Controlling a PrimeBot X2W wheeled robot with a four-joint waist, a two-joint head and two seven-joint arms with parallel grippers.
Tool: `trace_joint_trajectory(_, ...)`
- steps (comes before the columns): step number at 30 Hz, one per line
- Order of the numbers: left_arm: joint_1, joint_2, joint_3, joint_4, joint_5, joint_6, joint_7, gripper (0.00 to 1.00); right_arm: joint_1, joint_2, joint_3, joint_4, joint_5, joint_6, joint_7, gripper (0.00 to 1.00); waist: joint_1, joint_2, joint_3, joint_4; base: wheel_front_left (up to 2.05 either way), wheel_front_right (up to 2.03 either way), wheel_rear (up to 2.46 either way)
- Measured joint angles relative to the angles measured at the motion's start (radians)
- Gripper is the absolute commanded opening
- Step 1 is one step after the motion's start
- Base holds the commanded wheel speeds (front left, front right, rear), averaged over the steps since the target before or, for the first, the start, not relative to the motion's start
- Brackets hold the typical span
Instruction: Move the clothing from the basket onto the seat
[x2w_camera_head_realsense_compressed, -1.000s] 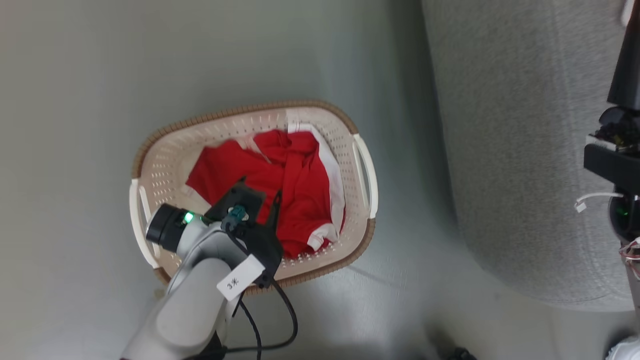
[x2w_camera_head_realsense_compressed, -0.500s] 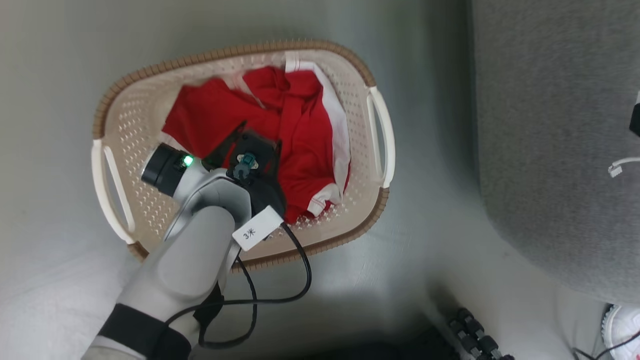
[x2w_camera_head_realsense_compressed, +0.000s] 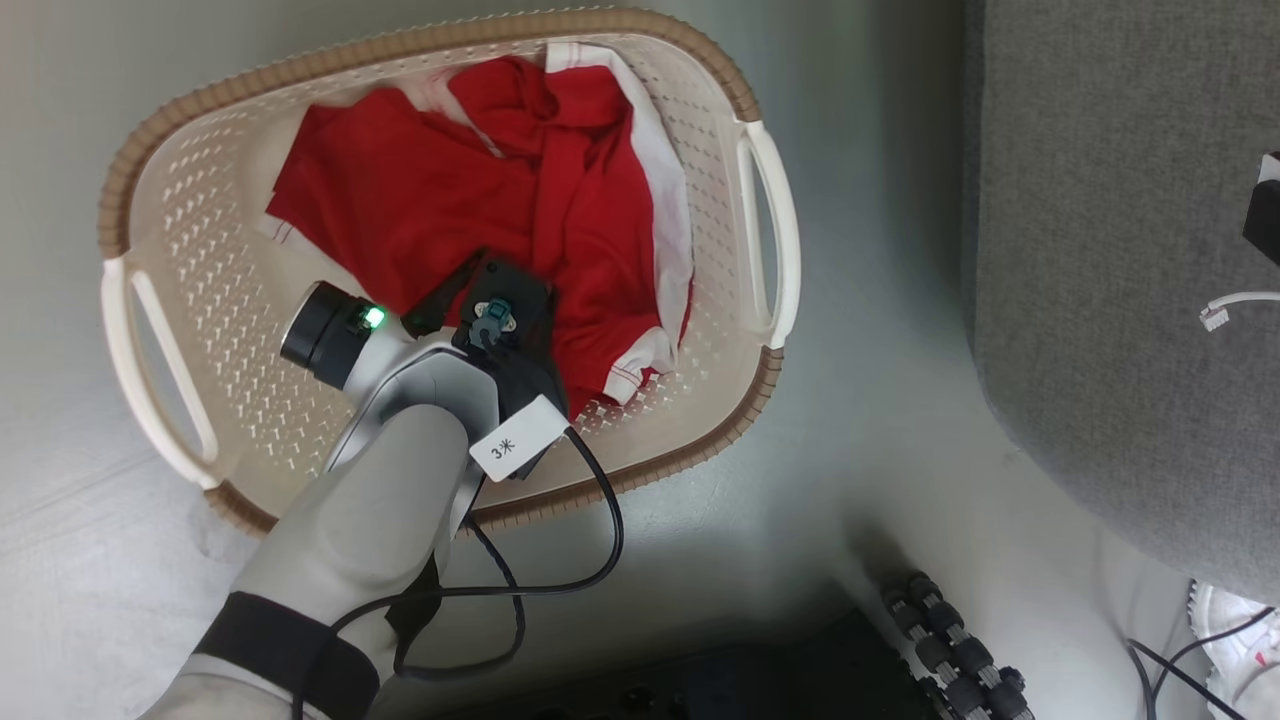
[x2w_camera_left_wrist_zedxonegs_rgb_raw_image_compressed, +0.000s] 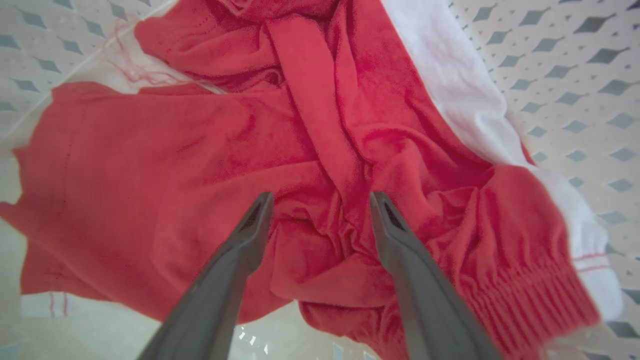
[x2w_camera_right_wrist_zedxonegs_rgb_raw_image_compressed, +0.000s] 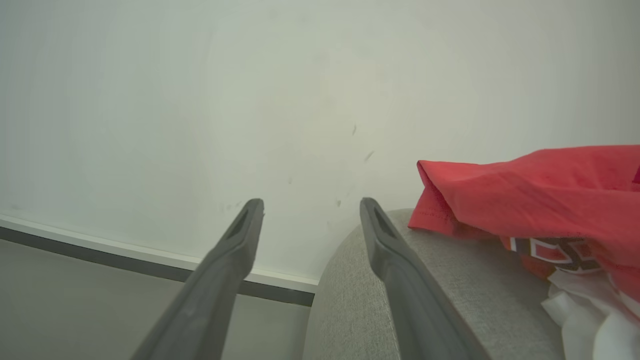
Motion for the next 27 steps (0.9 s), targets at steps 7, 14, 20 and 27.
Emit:
trace_joint_trajectory(7, -0.025, 0.000, -0.028, 0.051, -0.009, 0.009, 0.005, 1.00, 0.000, 0.006, 0.015, -0.013, -0.015, 0.000, 0.000, 1.00, 0.0000, -0.0002, 0.011, -0.020, 0.00, 0.00, 0.00)
trace_joint_trajectory(14, -0.050, 0.000, -0.055, 0.094, -0.016, 0.026, 0.030, 0.92, 0.001, 0.012, 0.025, -0.018, -0.024, 0.000, 0.000, 1.00, -0.0001, -0.0002, 0.011, -0.033, 0.00, 0.00, 0.00)
trace_joint_trajectory(20, -0.078, 0.000, -0.075, 0.126, -0.017, 0.035, 0.067, 0.09, 0.003, 0.012, 0.025, -0.028, -0.024, 0.000, 0.000, 1.00, -0.0001, -0.0002, 0.008, -0.043, 0.00, 0.00, 0.00)
trace_joint_trajectory(27, -0.103, 0.000, -0.082, 0.138, -0.050, 0.036, 0.080, 0.00, 0.006, 0.012, 0.022, -0.023, -0.025, 0.000, 0.000, 1.00, 0.0000, -0.0002, 0.006, -0.047, 0.00, 0.00, 0.00)
